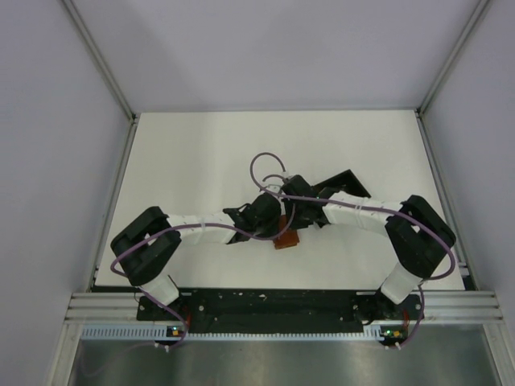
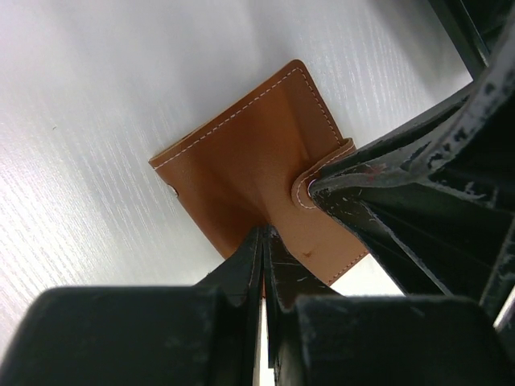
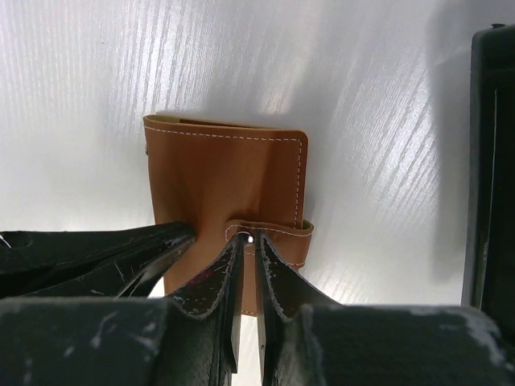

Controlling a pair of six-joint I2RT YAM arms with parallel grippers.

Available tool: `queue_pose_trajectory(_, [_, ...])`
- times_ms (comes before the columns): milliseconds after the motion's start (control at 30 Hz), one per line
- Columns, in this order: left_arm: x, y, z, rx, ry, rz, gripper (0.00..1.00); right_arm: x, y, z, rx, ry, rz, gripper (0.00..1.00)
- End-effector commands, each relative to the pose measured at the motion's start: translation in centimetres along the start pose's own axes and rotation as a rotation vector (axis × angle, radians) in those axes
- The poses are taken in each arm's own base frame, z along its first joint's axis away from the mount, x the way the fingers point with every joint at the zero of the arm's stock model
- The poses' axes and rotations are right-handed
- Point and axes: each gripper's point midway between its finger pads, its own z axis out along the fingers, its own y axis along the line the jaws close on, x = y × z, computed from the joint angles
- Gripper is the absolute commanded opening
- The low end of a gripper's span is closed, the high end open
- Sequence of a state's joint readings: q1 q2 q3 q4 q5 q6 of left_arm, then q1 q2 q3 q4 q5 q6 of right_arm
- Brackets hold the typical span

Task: Put the credit cards into the card holder
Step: Close the card holder at the center of the board, then reset both arms

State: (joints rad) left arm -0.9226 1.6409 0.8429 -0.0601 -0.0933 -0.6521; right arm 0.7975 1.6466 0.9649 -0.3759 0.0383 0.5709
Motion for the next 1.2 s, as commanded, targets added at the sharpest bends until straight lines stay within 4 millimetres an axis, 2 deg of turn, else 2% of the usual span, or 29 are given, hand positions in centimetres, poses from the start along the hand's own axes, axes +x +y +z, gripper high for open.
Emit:
queue_pose_trajectory(0, [0.8,0.1,-0.1,0.011,0.017,0.016,0.03,3.2,-1.8,2.0,0.081,0.123,-0.038,0.10])
queue_pose_trajectory(133, [0.8,0.3,-0.3,0.006,0.011,0.013,0.03,3.2,-2.2,1.7,0.094,0.112,-0.038,0.09])
queue_pose_trajectory(200, [0.3,0.3,-0.6,0.005,-0.008,0.016,0.03,2.0,-1.4,1.0,0.054,0.056,-0.034,0.10])
queue_pose_trajectory(233, [-0.1,0.3,-0.9,0.000,-0.024,0.013,0.07,0.8,-0.6,0.3,0.017,0.000,-0.031,0.11])
queue_pose_trajectory(300, [-1.5,0.3,-1.7,-0.009,-0.080,0.013,0.40,-1.7,0.7,-1.2,-0.063,-0.109,-0.018,0.16])
queue_pose_trajectory(333, [-2.3,0.1,-2.2,-0.007,-0.109,0.010,0.56,-3.2,1.4,-2.2,-0.108,-0.170,-0.010,0.21])
queue_pose_trajectory(400, [-4.3,-0.4,-3.6,0.000,-0.180,0.007,0.79,-5.5,1.9,-4.2,-0.177,-0.276,-0.001,0.33])
queue_pose_trajectory(433, [-5.1,-0.4,-4.3,-0.005,-0.210,0.004,0.97,-6.6,1.9,-5.3,-0.197,-0.328,0.009,0.40])
queue_pose_trajectory(500, [-6.9,-0.4,-5.7,-0.019,-0.273,-0.006,0.98,-8.7,0.9,-7.8,-0.213,-0.433,0.023,0.50])
queue_pose_trajectory(533, [-7.6,-0.1,-6.3,-0.035,-0.295,-0.017,0.98,-9.0,0.0,-8.2,-0.198,-0.452,0.036,0.53])
queue_pose_trajectory(600, [-8.8,0.5,-7.4,-0.063,-0.333,-0.023,0.99,-10.0,-2.1,-10.2,-0.151,-0.534,0.063,0.82])
queue_pose_trajectory(667, [-9.5,1.9,-8.3,-0.101,-0.364,-0.046,0.99,-10.5,-5.1,-11.9,-0.076,-0.606,0.104,0.99])
queue_pose_trajectory(833, [-11.2,6.6,-9.7,-0.193,-0.405,-0.120,0.99,-10.2,-13.1,-14.2,0.085,-0.701,0.272,0.99])
queue_pose_trajectory(1000, [-12.5,11.0,-11.3,-0.301,-0.447,-0.188,0.99,-8.6,-21.6,-16.9,0.342,-0.759,0.448,0.99])
queue_pose_trajectory(1167, [-13.4,14.0,-12.6,-0.324,-0.496,-0.264,0.99,-6.3,-26.9,-18.3,0.570,-0.779,0.503,0.99])
